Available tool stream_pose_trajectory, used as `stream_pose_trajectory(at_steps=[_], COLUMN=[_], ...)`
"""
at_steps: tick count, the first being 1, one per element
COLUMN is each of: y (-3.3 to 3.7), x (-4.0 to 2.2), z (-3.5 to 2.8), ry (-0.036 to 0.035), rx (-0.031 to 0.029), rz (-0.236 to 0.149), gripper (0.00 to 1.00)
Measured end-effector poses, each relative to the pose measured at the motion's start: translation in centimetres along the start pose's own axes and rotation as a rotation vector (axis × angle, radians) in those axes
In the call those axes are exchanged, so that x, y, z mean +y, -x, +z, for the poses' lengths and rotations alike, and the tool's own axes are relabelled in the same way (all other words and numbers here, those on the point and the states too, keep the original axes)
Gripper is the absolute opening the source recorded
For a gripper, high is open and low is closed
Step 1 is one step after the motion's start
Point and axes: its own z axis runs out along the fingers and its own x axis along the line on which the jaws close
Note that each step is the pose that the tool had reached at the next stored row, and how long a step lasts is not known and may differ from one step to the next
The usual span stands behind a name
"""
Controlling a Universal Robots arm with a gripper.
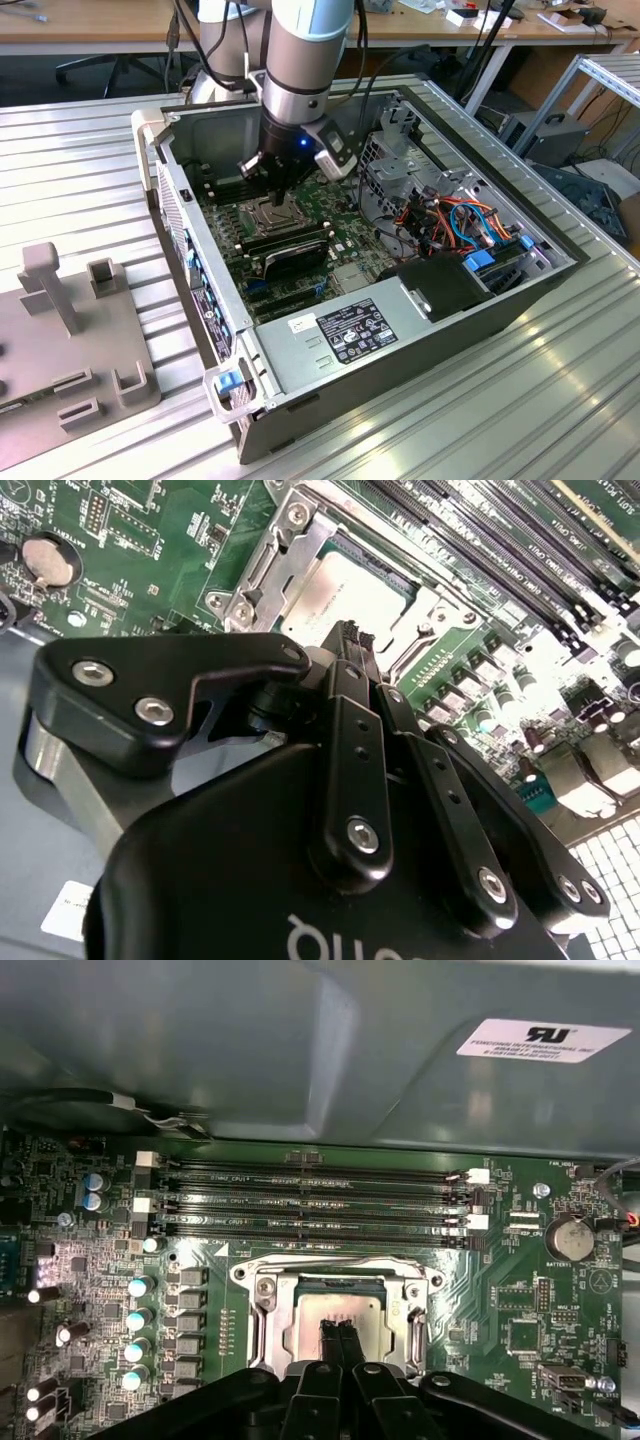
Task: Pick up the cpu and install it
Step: 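Install the first cpu locking lever, then install the second cpu locking lever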
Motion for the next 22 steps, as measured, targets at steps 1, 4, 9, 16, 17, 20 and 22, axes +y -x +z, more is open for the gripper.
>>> stream_pose_trajectory(at_steps=[1,4,9,16,17,20,22], y=[0.01,0.00,0.01,0.02,0.02,0.03,0.03], x=[0.00,-0.01,0.00,0.02,0.03,0.05,0.05], z=[-0.03,-0.07,-0.08,-0.38,-0.47,-0.66,-0.67], ry=[-0.0021,-0.0100,-0.0189,-0.0189,-0.0189,-0.0188,-0.0186], rx=[0.0001,0.0008,0.0011,0.0012,0.0011,0.0011,0.0010], rz=[0.000,0.000,-0.001,-0.001,-0.001,-0.001,-0.001], gripper=[0.11,0.11,0.11,0.11,0.11,0.11,0.11])
